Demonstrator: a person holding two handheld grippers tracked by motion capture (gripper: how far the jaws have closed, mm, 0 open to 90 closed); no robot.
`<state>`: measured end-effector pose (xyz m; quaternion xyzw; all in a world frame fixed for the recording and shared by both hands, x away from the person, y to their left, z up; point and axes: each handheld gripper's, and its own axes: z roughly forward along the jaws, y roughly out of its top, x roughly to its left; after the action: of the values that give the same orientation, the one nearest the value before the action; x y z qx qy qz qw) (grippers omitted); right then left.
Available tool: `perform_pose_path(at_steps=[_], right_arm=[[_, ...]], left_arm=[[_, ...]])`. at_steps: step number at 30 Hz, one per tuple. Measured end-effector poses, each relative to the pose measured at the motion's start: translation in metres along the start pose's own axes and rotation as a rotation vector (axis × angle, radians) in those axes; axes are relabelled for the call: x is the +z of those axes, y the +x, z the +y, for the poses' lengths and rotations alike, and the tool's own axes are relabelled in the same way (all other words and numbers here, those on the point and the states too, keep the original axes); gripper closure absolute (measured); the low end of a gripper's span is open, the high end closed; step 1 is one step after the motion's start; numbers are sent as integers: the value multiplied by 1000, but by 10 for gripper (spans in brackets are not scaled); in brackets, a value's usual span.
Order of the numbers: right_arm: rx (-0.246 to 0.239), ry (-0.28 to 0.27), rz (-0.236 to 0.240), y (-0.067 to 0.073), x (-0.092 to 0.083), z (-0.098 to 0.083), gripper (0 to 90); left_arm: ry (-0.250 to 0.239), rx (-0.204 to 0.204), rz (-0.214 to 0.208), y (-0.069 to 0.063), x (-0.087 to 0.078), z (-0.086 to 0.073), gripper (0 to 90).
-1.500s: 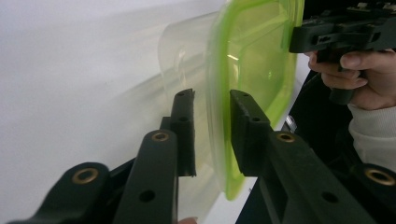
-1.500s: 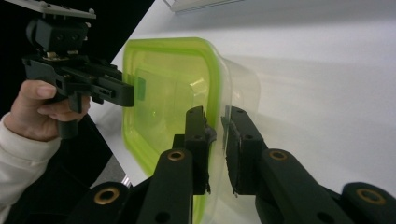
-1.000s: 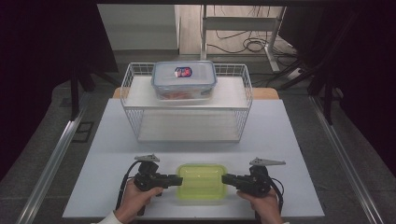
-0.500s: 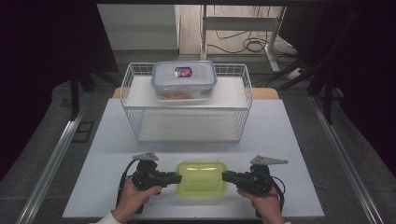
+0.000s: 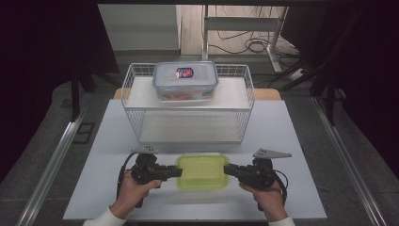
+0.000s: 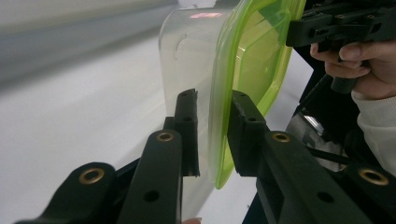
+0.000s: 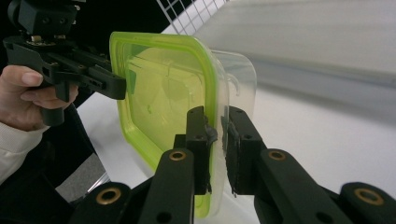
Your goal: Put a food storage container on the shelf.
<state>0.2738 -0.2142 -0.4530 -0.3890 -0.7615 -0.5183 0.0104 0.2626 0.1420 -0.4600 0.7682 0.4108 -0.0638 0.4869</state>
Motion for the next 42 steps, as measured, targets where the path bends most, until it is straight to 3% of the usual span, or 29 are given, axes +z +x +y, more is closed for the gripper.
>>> perform_pose_path(at_steps=[7, 17, 26, 42], right_arm=[[-25, -34, 8, 3, -3, 23, 802], [-91, -83, 3, 16, -12, 69, 801], [-160, -93, -8, 27, -14, 110, 802], [-199, -123, -34, 32, -17, 165, 803]], left_arm=[[-24, 27, 14, -6, -15, 25, 755], [-88, 79, 25, -14, -42, 64, 756], [-127, 80, 24, -13, -58, 89, 761], [-158, 109, 74, -14, -75, 135, 774]])
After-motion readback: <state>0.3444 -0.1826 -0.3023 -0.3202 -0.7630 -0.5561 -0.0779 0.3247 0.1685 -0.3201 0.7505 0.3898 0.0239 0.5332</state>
